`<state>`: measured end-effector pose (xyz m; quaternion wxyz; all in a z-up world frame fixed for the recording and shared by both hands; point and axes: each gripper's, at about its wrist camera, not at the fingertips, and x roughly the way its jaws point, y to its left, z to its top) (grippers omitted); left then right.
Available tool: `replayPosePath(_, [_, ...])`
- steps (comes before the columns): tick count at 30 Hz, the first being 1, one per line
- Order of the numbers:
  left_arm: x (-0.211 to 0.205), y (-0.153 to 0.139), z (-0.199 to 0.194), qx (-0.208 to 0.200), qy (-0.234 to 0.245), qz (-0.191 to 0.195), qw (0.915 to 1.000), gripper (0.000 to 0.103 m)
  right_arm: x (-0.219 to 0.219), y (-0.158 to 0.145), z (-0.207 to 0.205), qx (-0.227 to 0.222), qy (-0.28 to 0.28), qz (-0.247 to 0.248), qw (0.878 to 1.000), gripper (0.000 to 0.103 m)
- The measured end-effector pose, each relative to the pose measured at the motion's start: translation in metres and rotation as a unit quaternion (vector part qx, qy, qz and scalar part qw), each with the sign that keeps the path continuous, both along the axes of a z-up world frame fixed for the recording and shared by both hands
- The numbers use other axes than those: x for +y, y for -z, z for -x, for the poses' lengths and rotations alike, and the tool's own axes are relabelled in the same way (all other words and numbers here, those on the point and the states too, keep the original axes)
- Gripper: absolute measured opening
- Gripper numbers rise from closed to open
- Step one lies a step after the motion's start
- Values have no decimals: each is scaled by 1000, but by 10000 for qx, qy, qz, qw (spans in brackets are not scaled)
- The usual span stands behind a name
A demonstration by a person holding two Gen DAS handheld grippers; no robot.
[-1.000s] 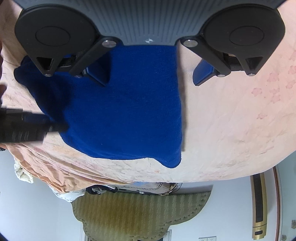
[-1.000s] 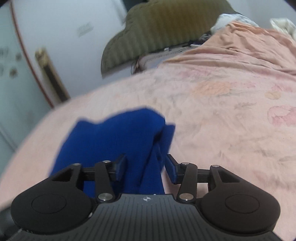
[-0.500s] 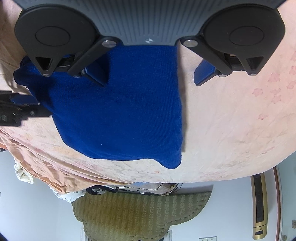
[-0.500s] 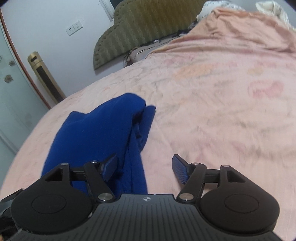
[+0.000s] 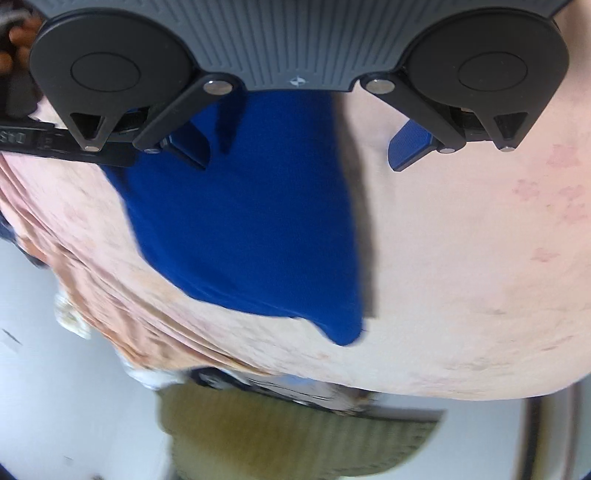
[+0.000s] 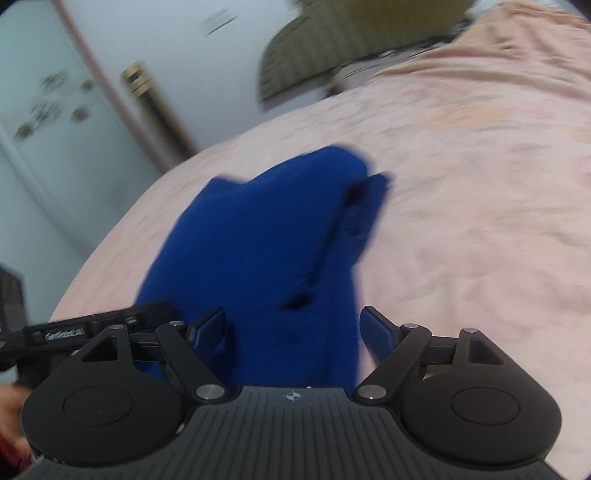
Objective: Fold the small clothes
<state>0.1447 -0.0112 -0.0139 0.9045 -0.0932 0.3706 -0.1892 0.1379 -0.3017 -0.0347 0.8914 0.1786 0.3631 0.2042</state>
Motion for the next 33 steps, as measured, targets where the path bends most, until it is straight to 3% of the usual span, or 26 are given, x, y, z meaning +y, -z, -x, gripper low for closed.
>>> replayPosePath(2, [-2, 2, 11, -48, 398, 254, 9989, 102, 7, -1, 7, -40, -167, 120, 9998, 66])
replayPosePath(4, [-6, 4, 19, -175, 503, 286, 9982, 81, 4, -1, 12, -67, -48, 203, 9998, 52])
replayPosePath(6, [-10, 3, 18, -242, 353, 37, 9991, 39, -9, 2, 6, 176, 155, -234, 9995, 31])
replayPosePath(8, [-3, 3, 13, -84, 234, 310, 9992, 21, -18, 7, 2, 398, 236, -720, 9963, 24])
replayPosePath(10, [8, 1, 14, -41, 97, 495, 9987, 12, -15, 5, 6, 385, 290, -748, 9960, 21])
replayPosePath(12, [12, -8, 24, -283, 13, 342, 9990, 10, -11, -1, 15, 303, 218, -885, 9954, 18])
replayPosePath(15, [12, -14, 34, -500, 71, -40, 9987, 10, 1, -8, 23, 147, 296, -396, 9987, 20])
replayPosePath(17, [10, -10, 34, -352, 17, -159, 9993, 10, 7, -4, 21, 237, 458, 3, 9987, 33])
replayPosePath(19, [6, -13, 43, -401, -110, -266, 9988, 13, 12, -9, 29, 101, 547, 256, 9981, 38])
replayPosePath(20, [6, -15, 48, -448, -153, -334, 9983, 20, 16, -14, 36, -24, 608, 492, 9969, 46])
replayPosePath(21, [3, -16, 55, -488, -213, -422, 9977, 35, 21, -18, 43, -179, 703, 814, 9940, 58])
replayPosePath(22, [0, -16, 60, -493, -285, -492, 9972, 47, 26, -20, 50, -304, 807, 1109, 9901, 63])
replayPosePath(23, [0, -15, 64, -478, -354, -537, 9968, 72, 31, -22, 59, -417, 891, 1376, 9856, 71])
replayPosePath(24, [-2, -14, 69, -493, -433, -568, 9962, 83, 35, -23, 65, -481, 908, 1529, 9829, 74])
replayPosePath(29, [-15, -6, 85, -477, -535, -921, 9932, 83, 48, -16, 86, -557, 952, 1893, 9757, 85])
replayPosePath(33, [-15, -2, 95, -407, -727, -957, 9919, 83, 55, -15, 94, -551, 898, 1912, 9759, 86])
